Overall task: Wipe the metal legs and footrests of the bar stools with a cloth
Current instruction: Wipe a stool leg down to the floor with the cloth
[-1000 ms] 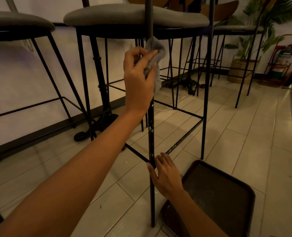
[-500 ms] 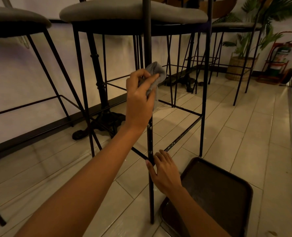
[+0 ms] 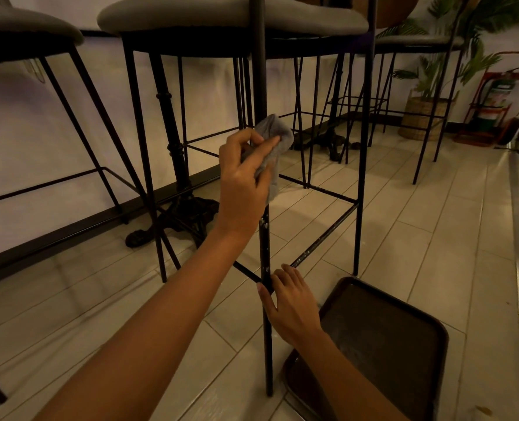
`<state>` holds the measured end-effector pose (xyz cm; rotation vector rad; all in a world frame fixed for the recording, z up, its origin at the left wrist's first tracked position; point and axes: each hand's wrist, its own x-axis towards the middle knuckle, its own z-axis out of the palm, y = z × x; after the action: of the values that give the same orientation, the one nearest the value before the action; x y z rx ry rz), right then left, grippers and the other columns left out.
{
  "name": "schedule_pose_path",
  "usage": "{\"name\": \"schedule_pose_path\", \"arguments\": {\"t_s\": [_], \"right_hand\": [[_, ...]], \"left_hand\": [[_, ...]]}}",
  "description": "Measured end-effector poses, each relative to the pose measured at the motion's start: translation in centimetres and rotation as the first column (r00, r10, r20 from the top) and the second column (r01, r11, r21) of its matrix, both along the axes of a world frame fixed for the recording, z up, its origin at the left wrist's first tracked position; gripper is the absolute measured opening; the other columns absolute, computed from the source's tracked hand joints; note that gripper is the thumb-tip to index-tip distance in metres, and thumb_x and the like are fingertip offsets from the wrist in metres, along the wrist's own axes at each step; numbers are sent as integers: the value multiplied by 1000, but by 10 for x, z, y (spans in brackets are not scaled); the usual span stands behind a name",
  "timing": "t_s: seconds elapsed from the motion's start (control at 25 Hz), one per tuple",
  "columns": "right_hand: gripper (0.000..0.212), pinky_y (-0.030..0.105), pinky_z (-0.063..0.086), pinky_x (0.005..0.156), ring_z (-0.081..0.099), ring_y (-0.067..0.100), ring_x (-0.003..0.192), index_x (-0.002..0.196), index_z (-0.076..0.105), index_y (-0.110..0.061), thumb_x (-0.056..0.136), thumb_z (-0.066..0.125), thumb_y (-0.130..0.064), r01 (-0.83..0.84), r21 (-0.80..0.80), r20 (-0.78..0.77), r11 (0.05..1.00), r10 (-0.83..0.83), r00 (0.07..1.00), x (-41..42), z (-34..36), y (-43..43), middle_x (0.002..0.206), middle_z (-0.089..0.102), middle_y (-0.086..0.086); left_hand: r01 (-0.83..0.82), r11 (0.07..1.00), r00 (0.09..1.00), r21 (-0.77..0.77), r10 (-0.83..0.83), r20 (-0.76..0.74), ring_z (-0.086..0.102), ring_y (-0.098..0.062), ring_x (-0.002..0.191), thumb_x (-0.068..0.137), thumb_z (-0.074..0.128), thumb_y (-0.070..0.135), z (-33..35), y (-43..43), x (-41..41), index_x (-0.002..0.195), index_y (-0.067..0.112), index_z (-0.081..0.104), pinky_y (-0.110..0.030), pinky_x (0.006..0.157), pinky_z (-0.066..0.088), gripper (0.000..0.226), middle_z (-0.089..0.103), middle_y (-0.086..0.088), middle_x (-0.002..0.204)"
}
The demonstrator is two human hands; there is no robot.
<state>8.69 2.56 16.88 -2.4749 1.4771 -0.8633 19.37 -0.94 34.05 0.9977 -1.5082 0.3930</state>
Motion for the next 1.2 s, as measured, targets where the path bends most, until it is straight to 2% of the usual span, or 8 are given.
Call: {"name": "schedule_pose_path", "arguments": {"t_s": [0.2, 0.32, 0.4, 0.6, 0.76, 0.88, 1.04, 1.2], "right_hand": [[62, 30, 10, 111, 34, 23, 133, 118, 57, -14, 93, 15, -53, 2, 1, -9, 1000, -2, 1000, 0, -2, -1, 128, 56, 8], [60, 31, 10, 111, 34, 24, 134, 118, 57, -14, 93, 16, -52, 6, 8, -3, 1000, -6, 1000, 0, -3, 0, 128, 56, 8], [57, 30, 10, 111, 33, 24, 134, 118, 56, -14, 94, 19, -50, 9, 4, 6, 1000, -9, 1000, 0, -3, 0, 128, 56, 8], [55, 28, 6, 110, 29, 23, 136, 121, 54, -15, 94, 21, -50, -1, 18, 14, 1000, 1, 1000, 0, -3, 1, 132, 53, 8], [56, 29, 7, 111, 30, 23, 136, 120, 55, -15, 94, 20, -50, -1, 23, 6, 1000, 1, 1000, 0, -3, 0, 131, 53, 8], [59, 29, 7, 112, 29, 23, 136, 121, 55, -14, 94, 18, -51, 6, 17, -4, 1000, -6, 1000, 0, -4, -1, 132, 53, 8], [60, 28, 5, 112, 26, 22, 138, 124, 53, -15, 93, 16, -52, 0, 32, -14, 999, 0, 1000, 0, -2, 0, 134, 51, 7], [59, 28, 4, 112, 24, 22, 138, 124, 52, -15, 93, 17, -52, -15, 48, -11, 999, 16, 1000, -2, -1, 0, 136, 49, 7]], "left_hand": [[36, 998, 999, 61, -37, 22, 43, -22, 110, 85, 55, 11, -27, 8, 1, 117, 7, 57, -17, 98, 38, 33, 41, -3, 116], [92, 989, 995, 118, -88, -40, 48, -25, 107, 85, 56, 9, -27, 15, 1, 115, 5, 59, -27, 95, 45, 31, 48, -14, 114], [76, 993, 996, 95, -70, -63, 47, -20, 106, 85, 56, 11, -19, 19, 1, 114, 2, 60, -25, 95, 45, 30, 49, -18, 113], [7, 999, 1000, 52, -7, 12, 48, -26, 104, 85, 59, 9, -1, 11, 4, 117, 5, 58, -32, 93, 46, 32, 47, -19, 116], [24, 996, 999, 87, -26, 19, 45, -23, 108, 85, 58, 7, -21, 11, 0, 117, 5, 58, -34, 95, 46, 32, 46, -19, 117], [50, 992, 999, 113, -51, 12, 46, -27, 110, 86, 56, 7, -31, 13, 1, 118, 6, 57, -34, 97, 46, 32, 45, -18, 118], [40, 988, 996, 149, -52, 73, 45, -24, 112, 86, 57, 3, -48, 19, 3, 119, 7, 56, -35, 97, 45, 33, 44, -14, 119], [64, 987, 997, 146, -68, 24, 46, -20, 111, 87, 56, 7, -51, 26, 6, 118, 5, 57, -33, 96, 46, 31, 46, -15, 118]]}}
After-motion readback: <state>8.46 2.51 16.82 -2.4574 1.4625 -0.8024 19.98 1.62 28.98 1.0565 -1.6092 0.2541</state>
